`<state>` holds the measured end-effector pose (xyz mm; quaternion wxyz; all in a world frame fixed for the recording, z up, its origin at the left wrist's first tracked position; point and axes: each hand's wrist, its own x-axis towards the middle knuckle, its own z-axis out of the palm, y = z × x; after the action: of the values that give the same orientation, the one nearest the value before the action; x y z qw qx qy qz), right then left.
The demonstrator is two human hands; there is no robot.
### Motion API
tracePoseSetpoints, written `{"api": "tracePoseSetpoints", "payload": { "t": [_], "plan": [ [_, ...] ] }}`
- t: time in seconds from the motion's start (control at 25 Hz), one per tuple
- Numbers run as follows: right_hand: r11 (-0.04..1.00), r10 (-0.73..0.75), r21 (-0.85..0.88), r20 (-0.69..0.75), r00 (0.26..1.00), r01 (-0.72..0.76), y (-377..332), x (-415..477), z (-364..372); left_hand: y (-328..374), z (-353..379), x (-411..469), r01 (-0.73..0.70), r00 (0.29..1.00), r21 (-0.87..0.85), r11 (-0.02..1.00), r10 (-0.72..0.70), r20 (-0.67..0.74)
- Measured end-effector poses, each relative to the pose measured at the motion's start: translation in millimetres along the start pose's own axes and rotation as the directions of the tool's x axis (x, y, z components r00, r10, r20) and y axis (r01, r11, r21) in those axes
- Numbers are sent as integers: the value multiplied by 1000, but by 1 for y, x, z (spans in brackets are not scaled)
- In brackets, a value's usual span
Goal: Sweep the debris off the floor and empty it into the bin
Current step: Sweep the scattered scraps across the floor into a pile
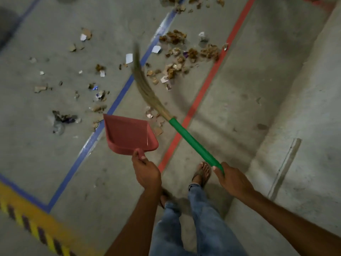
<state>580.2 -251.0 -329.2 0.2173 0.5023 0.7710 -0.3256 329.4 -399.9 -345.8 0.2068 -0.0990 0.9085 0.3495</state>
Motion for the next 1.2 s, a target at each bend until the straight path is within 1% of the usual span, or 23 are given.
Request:
{"api": "tracePoseSetpoints", "payload": {
  "t": [0.08,0.16,0.24,0.28,0.32,0.4,0.44,0.52,0.56,0.64,0.72,0.76,0.88,0.96,1.08,1.2],
  "plan": [
    [981,-79,-168,116,990,98,-13,-21,36,-37,-39,17,93,992,-13,996,-93,-83],
    [948,-86,-280,228,970,150,-40,-31,66,-69,-74,33,154,979,-32,987,-157,-127],
    [937,-40,-322,283,958,134,-73,-25,87,-99,-102,49,201,969,-44,979,-206,-140],
    [934,-8,-340,280,960,107,-89,-17,95,-114,-115,55,222,963,-60,973,-228,-145],
    [930,28,-363,250,968,67,-101,-6,101,-125,-125,60,242,957,-81,967,-251,-144],
    [934,146,-346,148,978,-87,-118,20,103,-144,-140,66,260,950,-126,957,-277,-143],
    [940,203,-297,98,974,-166,-125,32,102,-152,-145,67,262,949,-147,954,-282,-139],
    [954,247,-177,-7,969,-244,-138,46,92,-166,-155,67,275,945,-169,946,-298,-133],
    [963,237,-118,-67,969,-244,-142,49,84,-171,-157,67,287,941,-169,943,-310,-134],
    [981,187,-20,-162,969,-193,-148,43,66,-175,-158,65,313,933,-176,933,-337,-126],
    [991,129,50,-201,971,-121,-152,28,51,-174,-156,63,329,927,-199,923,-356,-116],
    [994,101,61,-198,975,-90,-156,19,46,-173,-154,62,326,928,-212,921,-355,-116],
    [1000,-10,27,-122,992,13,-168,-10,44,-161,-155,60,325,926,-234,916,-358,-116],
    [993,-119,-20,-40,992,118,-176,-29,52,-153,-163,57,349,903,-241,906,-394,-171],
    [960,-226,-123,193,955,252,-190,-41,86,-161,-181,50,412,820,-269,871,-483,-307],
    [867,-280,-283,404,871,409,-223,-36,140,-187,-198,35,451,718,-324,832,-553,-422]
  ]
}}
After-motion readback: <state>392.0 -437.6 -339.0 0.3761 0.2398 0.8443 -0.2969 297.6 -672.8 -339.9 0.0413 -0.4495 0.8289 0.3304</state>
